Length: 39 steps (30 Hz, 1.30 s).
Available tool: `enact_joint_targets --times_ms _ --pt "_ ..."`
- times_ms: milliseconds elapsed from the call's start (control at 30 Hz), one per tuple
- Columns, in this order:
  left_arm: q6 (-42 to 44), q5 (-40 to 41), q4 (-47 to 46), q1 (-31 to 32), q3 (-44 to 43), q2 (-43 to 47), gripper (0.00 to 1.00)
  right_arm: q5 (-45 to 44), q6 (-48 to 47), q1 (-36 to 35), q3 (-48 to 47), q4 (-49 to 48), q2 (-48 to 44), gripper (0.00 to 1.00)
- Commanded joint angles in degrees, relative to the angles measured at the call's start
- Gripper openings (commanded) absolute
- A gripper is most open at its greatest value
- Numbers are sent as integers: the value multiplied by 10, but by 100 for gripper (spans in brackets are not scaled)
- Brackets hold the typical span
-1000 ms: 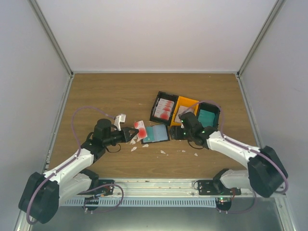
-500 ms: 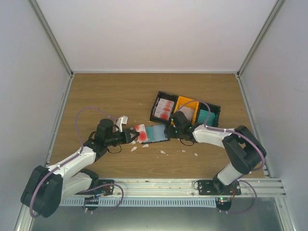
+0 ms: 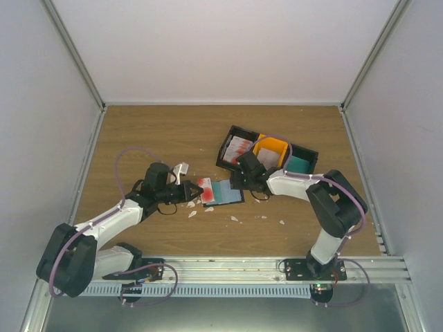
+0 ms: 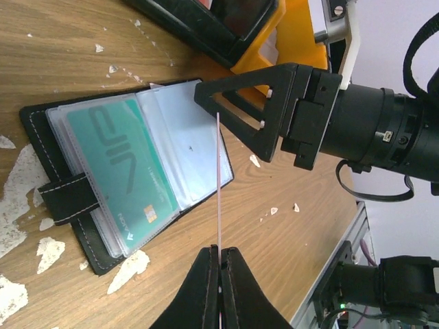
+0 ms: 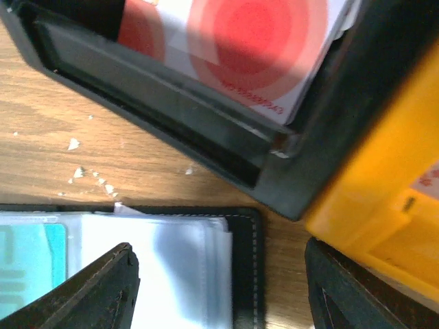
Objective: Put the credit cards into the card holder
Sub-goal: Insert the credit card into the card holder.
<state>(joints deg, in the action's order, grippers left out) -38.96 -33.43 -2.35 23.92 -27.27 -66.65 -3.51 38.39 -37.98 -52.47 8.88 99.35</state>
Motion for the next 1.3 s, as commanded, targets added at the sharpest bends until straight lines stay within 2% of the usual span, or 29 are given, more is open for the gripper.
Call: enact_joint_targets --times_ms 0,167,300,667,967,1167,1267 --pt "10 -19 19 1 -29 -12 0 15 -2 -18 -14 -17 15 67" --pt "18 -20 8 1 -32 -18 0 32 0 -23 -5 -26 34 60" --pt "14 -22 -6 1 -27 -43 0 64 -1 -27 1 -32 51 48" --pt "-36 3 -64 1 29 -57 0 67 33 -54 59 -38 12 43" --pt "-46 -1 -174 2 70 -74 0 38 0 -68 55 21 -22 52" --pt "-39 -19 -219 2 88 -88 0 21 -10 -69 52 62 -57 56" --pt "-24 -17 -214 0 88 -84 0 19 -12 -70 43 77 -71 56"
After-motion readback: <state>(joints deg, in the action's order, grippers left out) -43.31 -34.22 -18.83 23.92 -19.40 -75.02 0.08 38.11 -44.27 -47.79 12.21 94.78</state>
